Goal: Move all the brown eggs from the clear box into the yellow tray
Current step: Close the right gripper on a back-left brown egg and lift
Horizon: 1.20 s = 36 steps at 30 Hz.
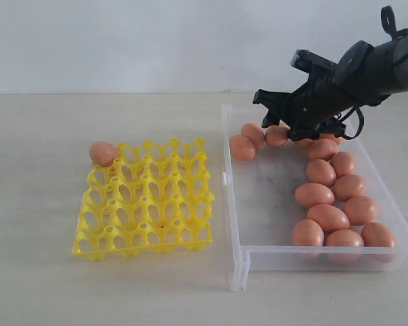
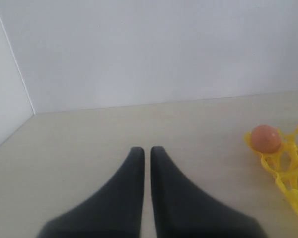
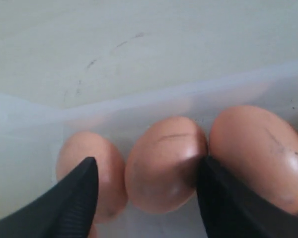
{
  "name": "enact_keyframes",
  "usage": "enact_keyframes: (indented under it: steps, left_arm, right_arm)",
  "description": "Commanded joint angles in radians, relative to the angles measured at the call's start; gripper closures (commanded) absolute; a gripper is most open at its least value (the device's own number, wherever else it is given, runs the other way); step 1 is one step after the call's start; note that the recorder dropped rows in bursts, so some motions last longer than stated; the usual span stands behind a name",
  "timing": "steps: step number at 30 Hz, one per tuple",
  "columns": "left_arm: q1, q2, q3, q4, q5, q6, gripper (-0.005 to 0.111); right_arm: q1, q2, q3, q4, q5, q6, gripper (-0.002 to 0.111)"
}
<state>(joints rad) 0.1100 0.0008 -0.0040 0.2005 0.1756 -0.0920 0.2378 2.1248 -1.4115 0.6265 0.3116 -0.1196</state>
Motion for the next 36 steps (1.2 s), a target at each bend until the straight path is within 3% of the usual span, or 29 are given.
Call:
enact_keyframes:
  steps: [1,16,18,20,22,25,27,31,33,36]
  left_arm:
    - [-0.004,-0.001,0.004,0.000,-0.003,-0.005,0.103]
    - [-0.004,-0.001,0.004,0.000,-0.003,-0.005,0.103]
    - [-0.004,-0.001,0.004,0.000,-0.003,-0.005,0.103]
    - [-0.004,-0.001,0.004,0.000,-0.003,-0.005,0.103]
    - [-0.004,-0.001,0.004,0.000,-0.003,-0.005,0.103]
    - [-0.004,-0.001,0.004,0.000,-0.003,-0.005,0.103]
    - [-0.004,-0.001,0.004,0.000,-0.003,-0.005,0.103]
    - [-0.004,-0.001,0.004,0.000,-0.003,-0.005,0.103]
    - [-0.004,-0.001,0.004,0.000,-0.003,-0.005,0.103]
    - [-0.004,-0.001,0.004,0.000,-0.003,-0.005,0.103]
  right_arm:
    - [-0.009,0.004,-0.007,-0.008,-0.049,0.010,0.056]
    - [-0.009,0.065,-0.008,-0.016,-0.084,0.033,0.056]
    - [-0.009,0.063,-0.008,-0.018,-0.108,0.018,0.062]
    - [-0.009,0.063,-0.008,-0.022,-0.115,-0.035,0.080]
    - [-0.009,0.063,-0.008,-0.027,-0.114,-0.152,0.108]
    - [-0.009,0.061,-0.008,-0.029,-0.148,-0.316,0.108]
    - [-0.007,0.061,0.012,-0.029,-0.235,-0.342,0.108]
    - [0.032,0.061,0.167,-0.083,-0.639,-0.286,0.108]
    - [0.052,0.061,0.232,-0.299,-0.792,-0.114,0.108]
    - [0.048,0.063,0.318,-0.786,-1.121,0.258,0.108]
